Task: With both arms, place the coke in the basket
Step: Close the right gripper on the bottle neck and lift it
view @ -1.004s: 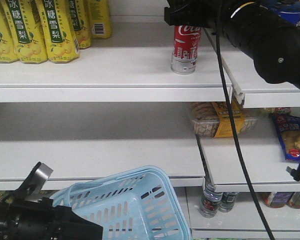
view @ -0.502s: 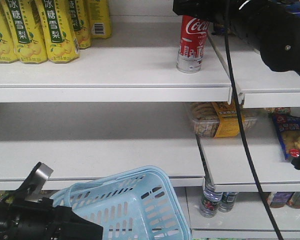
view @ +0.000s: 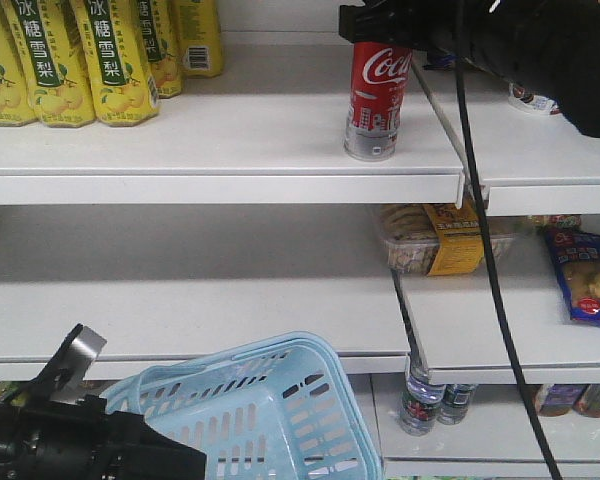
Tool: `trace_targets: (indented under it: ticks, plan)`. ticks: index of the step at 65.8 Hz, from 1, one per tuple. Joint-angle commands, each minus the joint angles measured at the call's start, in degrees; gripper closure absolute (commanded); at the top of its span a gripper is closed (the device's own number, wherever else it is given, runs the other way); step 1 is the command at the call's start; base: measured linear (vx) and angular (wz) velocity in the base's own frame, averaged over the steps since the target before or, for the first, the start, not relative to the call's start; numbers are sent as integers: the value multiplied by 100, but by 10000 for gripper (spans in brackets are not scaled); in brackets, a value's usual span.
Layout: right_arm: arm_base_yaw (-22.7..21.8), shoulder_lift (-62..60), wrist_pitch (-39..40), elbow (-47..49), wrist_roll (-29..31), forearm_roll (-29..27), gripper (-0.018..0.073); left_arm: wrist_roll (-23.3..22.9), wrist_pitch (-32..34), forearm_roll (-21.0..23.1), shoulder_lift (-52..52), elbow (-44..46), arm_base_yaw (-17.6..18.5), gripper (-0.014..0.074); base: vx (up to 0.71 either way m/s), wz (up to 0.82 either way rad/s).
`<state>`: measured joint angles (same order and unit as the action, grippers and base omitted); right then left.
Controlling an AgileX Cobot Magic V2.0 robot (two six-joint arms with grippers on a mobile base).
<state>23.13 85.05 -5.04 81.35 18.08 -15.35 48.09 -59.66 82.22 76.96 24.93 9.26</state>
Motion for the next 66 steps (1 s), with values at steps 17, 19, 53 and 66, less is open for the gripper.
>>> trace_targets:
  ticks: [17, 19, 53, 66]
  plan:
    - [453, -1270, 457, -454, 208, 35, 561, 38, -352, 396, -149, 114, 55, 603, 0, 0]
    - [612, -1385, 464, -539, 253, 35, 561, 38, -352, 396, -149, 114, 55, 603, 0, 0]
    - [2106, -2406, 504, -2422, 562, -838, 561, 38, -352, 396, -149, 114, 55, 603, 0, 0]
    - [2106, -2278, 571, -3338, 562, -1482, 561, 38, -352, 396, -149, 114, 55, 603, 0, 0]
